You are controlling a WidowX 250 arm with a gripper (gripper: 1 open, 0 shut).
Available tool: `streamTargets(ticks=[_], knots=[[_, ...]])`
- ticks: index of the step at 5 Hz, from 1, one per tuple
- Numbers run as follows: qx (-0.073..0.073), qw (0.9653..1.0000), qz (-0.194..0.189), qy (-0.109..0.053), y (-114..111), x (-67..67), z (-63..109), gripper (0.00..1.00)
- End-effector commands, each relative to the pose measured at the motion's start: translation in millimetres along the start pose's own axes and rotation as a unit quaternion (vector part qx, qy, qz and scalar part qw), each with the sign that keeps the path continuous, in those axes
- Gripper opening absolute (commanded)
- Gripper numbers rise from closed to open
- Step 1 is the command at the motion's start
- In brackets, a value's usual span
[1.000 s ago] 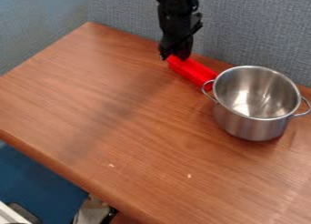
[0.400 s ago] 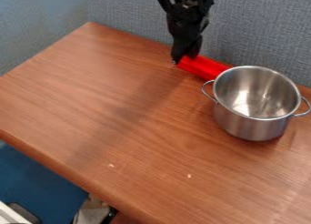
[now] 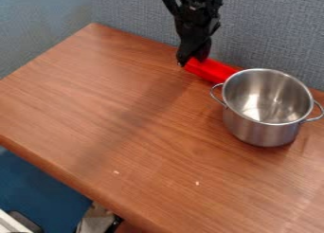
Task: Move the red object from the metal pot to the table
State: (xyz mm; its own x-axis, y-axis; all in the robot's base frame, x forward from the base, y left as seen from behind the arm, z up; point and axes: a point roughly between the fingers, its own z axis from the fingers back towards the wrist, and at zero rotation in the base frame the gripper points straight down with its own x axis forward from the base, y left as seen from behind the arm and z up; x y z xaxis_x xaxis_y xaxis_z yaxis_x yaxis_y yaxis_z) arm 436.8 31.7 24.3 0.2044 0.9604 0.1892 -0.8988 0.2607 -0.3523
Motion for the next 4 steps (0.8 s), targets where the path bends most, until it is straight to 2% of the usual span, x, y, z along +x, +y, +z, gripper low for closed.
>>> streamTargets(ticks=[1,2,3,4], knots=[[0.102,0.9906,-0.072,0.057,77,-40.2,-25.5,0.00],[0.094,0.9890,-0.093,0.066,84,-35.8,-19.4,0.00],[0.100,0.9920,-0.065,0.042,87,-21.9,-36.5,0.00],[0.106,0.9935,-0.037,0.017,90,-7.4,-53.0,0.00]])
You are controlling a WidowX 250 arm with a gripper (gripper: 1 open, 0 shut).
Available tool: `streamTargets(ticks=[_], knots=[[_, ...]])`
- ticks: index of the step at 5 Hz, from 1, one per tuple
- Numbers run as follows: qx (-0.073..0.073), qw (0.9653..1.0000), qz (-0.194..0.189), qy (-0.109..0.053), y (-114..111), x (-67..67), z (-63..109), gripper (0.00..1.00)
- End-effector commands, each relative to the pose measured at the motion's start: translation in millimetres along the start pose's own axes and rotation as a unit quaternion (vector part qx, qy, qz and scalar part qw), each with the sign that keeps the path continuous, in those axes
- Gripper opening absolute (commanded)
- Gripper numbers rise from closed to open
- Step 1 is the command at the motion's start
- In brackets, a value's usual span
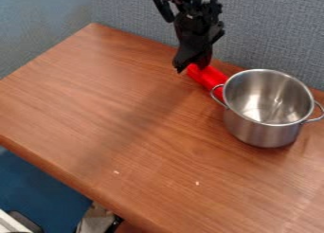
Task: Move the red object from the metal pot to the table
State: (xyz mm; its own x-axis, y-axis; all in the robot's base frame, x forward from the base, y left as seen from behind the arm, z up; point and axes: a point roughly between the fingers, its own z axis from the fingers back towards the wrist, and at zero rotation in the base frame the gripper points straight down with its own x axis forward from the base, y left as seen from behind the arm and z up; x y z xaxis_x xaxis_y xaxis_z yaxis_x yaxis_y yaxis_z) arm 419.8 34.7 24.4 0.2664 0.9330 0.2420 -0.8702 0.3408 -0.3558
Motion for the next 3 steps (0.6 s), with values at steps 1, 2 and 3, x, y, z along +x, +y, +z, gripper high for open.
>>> streamTargets(ticks=[1,2,3], knots=[[0.112,0.9924,0.037,0.035,70,-26.7,-54.6,0.00],[0.117,0.9922,0.024,0.036,71,-42.7,-55.2,1.00],[0.136,0.9892,0.054,0.011,72,-44.9,-47.0,1.00]])
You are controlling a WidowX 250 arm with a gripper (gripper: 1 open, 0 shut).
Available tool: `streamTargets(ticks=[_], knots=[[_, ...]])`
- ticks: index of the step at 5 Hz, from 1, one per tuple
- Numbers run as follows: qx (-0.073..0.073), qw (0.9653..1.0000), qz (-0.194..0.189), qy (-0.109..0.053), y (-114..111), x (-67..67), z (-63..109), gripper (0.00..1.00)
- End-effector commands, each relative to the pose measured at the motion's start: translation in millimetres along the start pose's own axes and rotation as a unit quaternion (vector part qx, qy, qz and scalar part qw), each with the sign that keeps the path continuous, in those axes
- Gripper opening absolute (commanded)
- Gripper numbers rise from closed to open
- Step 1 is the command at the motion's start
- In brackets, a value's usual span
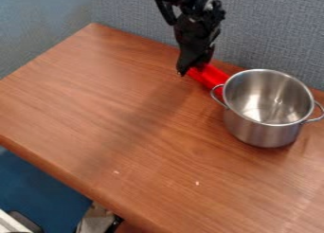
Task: Move the red object from the metal pot to the table
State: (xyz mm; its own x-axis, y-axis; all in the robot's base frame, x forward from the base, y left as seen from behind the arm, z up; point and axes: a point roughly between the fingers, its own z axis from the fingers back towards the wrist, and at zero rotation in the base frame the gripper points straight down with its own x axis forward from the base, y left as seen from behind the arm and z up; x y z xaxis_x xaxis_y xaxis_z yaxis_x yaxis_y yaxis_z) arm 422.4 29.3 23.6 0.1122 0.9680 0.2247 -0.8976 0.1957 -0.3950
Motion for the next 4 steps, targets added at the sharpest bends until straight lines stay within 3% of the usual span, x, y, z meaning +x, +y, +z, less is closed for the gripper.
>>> streamTargets(ticks=[1,4], knots=[[0.157,0.9877,0.004,-0.003,81,-32.4,-35.1,1.00],[0.169,0.9853,0.013,-0.023,110,-23.3,-16.3,1.00]])
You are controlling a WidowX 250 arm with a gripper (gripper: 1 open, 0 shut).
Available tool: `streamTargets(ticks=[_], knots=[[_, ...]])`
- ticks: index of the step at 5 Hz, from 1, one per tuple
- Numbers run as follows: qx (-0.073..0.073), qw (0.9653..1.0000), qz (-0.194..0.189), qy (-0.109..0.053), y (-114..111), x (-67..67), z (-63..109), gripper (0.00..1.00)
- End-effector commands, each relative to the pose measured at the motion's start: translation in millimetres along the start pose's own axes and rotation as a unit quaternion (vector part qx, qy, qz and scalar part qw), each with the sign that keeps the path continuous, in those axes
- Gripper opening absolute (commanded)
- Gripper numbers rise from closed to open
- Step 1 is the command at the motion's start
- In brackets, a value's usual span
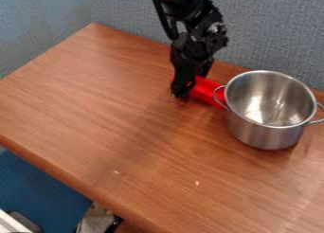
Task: Move the red object from the metal pot to the table
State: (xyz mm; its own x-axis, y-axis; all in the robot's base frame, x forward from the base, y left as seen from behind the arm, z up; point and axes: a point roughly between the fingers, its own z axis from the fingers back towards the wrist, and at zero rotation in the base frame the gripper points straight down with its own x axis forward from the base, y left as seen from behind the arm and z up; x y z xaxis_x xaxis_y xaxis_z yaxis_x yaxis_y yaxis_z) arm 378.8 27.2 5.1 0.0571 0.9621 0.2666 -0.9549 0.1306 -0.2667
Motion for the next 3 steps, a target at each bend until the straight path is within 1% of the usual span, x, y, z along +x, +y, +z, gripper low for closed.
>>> streamTargets(ticks=[1,2,3], knots=[[0.082,0.9966,-0.010,0.006,59.1,-9.0,-23.5,1.00],[0.068,0.9976,-0.011,0.008,57.7,-6.9,-20.6,1.00],[0.062,0.9972,-0.041,0.010,62.4,-6.9,-14.9,1.00]])
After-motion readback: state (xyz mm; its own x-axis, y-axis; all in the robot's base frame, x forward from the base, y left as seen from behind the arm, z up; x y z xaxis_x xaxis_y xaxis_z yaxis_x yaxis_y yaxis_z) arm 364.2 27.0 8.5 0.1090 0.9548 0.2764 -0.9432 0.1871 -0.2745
